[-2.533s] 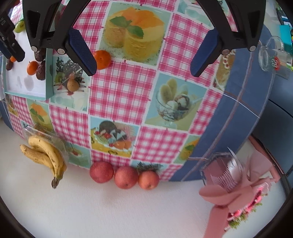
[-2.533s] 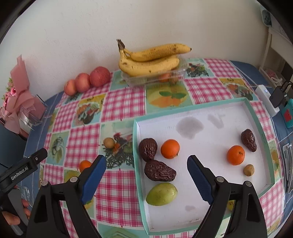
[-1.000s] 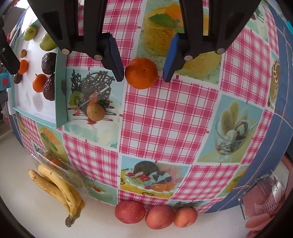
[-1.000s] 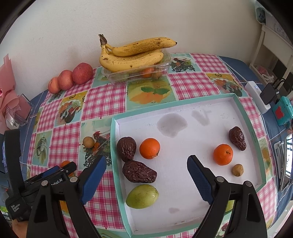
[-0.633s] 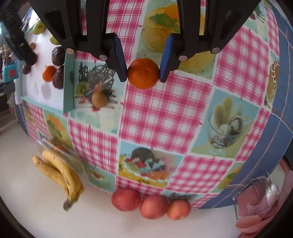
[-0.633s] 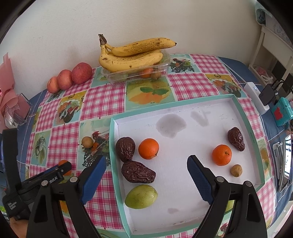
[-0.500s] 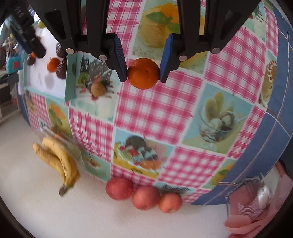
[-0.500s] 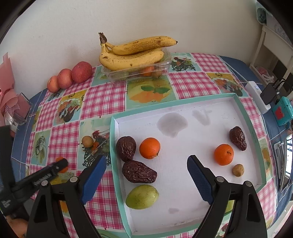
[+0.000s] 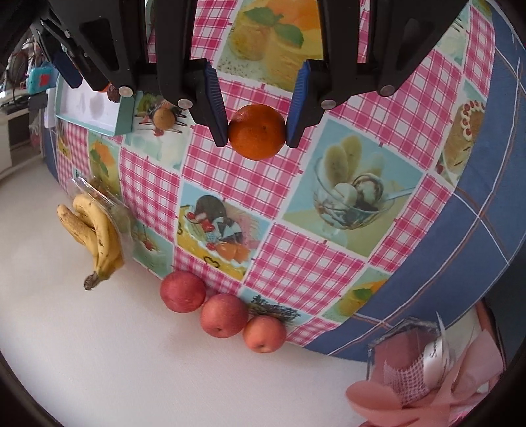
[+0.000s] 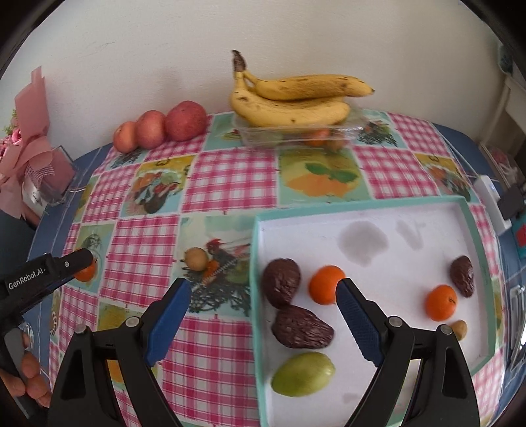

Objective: Organize fruits
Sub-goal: 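Lift the tangerine with the left tool while the right tool moves toward the brown kiwi, then close the right tool on the brown kiwi while the left tool holds the tangerine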

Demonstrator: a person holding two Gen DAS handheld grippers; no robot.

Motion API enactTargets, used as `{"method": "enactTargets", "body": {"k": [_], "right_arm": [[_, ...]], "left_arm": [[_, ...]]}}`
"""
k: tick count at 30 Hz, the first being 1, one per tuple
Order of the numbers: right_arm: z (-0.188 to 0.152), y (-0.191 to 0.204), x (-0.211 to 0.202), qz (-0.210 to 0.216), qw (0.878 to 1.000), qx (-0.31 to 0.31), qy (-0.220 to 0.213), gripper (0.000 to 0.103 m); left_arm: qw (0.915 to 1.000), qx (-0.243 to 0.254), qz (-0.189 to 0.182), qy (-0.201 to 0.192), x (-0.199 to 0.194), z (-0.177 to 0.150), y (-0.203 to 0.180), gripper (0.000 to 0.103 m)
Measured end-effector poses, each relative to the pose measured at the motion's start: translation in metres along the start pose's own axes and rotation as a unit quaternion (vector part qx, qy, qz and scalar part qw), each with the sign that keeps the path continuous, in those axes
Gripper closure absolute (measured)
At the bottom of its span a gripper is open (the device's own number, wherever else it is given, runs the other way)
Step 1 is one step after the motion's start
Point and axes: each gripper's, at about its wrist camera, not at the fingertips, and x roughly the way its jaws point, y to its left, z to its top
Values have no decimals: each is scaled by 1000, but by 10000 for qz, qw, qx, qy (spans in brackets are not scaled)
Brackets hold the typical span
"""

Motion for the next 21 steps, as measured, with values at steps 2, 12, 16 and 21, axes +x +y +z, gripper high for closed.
{"method": "enactTargets", "body": {"k": [2, 12, 16, 21], "right_arm": [[3, 5, 0, 92, 9999, -58, -56, 13], [14, 41, 34, 454, 9980, -388, 197, 30], [16, 53, 61, 361, 9969, -516, 472, 45], [16, 65, 81, 253, 9948, -727, 663, 54]], "left_arm": [[10000, -70, -16, 45, 4, 1, 5, 65], [9995, -278, -16, 169, 21, 7, 18, 65], [9993, -313, -47, 185, 25, 8, 19, 65], [9993, -319, -60, 198, 27, 9, 20, 65]]}}
